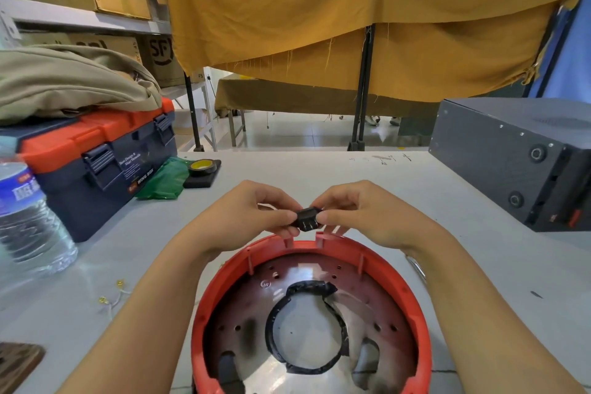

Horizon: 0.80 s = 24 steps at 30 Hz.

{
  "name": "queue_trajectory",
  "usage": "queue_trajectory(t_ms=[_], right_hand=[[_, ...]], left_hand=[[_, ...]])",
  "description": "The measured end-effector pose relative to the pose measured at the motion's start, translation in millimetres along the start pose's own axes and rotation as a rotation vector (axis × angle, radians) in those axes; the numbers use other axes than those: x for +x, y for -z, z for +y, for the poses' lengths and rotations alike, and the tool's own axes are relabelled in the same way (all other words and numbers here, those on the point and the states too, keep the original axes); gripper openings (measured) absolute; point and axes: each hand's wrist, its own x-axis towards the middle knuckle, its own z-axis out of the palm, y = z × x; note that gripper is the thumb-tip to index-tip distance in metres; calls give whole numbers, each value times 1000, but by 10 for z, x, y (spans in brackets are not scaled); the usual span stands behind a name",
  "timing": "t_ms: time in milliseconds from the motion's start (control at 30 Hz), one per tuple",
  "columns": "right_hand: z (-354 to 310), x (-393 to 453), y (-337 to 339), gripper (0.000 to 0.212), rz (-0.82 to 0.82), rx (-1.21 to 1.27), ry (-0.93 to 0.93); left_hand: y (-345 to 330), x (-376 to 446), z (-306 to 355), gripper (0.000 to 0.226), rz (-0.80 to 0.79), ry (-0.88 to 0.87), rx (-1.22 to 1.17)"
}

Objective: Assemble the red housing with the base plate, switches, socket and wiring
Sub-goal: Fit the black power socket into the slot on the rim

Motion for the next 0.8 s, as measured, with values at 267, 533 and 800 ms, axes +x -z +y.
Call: queue_trajectory(t_ms=[267, 533, 800], right_hand=[[47, 15, -25, 18, 45, -53, 12], [64, 37, -105, 23, 69, -223, 7], [59, 37, -110, 22, 63, -232, 5]], left_hand=[[-44, 29, -8, 20, 128, -55, 211], [-69, 54, -37, 17, 140, -105, 384], [-43, 57, -70, 21, 85, -120, 402]])
